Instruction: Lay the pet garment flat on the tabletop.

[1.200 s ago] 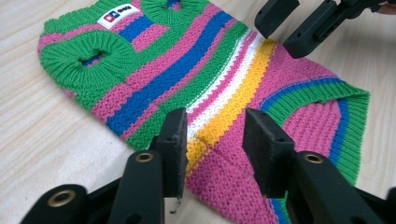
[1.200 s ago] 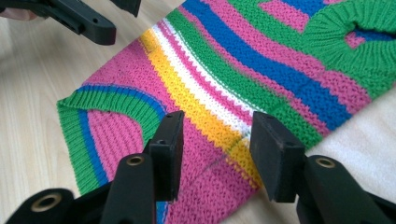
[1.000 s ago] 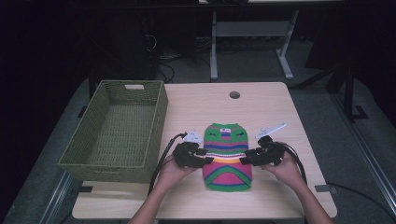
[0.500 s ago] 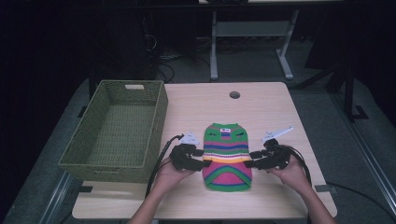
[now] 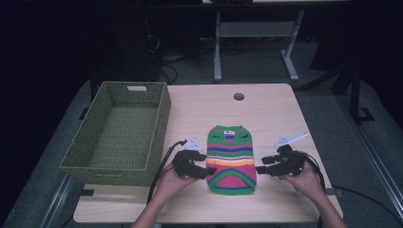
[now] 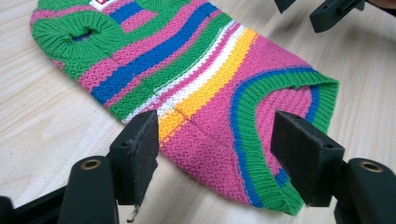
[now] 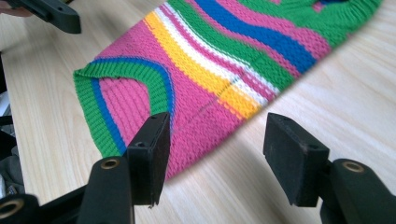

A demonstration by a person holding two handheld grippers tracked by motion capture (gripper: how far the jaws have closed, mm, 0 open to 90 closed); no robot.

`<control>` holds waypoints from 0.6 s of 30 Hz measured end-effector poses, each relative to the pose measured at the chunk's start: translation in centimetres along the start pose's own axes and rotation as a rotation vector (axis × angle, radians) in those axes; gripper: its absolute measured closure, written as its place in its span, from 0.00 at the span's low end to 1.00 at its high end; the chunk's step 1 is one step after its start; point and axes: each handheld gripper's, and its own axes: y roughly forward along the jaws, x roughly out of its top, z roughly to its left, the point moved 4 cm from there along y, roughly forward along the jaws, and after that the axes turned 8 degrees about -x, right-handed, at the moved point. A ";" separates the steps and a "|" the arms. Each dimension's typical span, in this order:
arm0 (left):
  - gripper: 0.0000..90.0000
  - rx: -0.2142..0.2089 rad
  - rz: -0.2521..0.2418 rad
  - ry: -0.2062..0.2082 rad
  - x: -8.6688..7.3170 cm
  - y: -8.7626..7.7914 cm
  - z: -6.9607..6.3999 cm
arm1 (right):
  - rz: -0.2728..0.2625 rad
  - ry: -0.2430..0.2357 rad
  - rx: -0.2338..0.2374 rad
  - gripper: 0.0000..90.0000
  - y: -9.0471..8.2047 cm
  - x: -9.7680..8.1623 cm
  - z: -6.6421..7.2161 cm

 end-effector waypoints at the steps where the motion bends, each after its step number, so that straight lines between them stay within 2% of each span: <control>1: 0.34 0.000 0.000 -0.002 0.0 -0.1 -0.1 | -0.003 0.002 -0.001 0.45 -0.1 -0.2 -0.1; 5: 0.33 0.001 -0.008 0.000 -0.1 -0.3 -0.2 | -0.008 0.012 -0.007 0.44 -0.5 -0.8 -0.5; 10: 0.32 0.000 -0.008 -0.008 -0.6 -0.5 -0.3 | -0.038 0.027 -0.010 0.44 -1.4 -1.4 -1.1; 18: 0.31 0.001 -0.001 -0.020 -1.6 -0.7 -0.6 | -0.038 0.041 -0.019 0.43 -1.9 -2.3 -1.4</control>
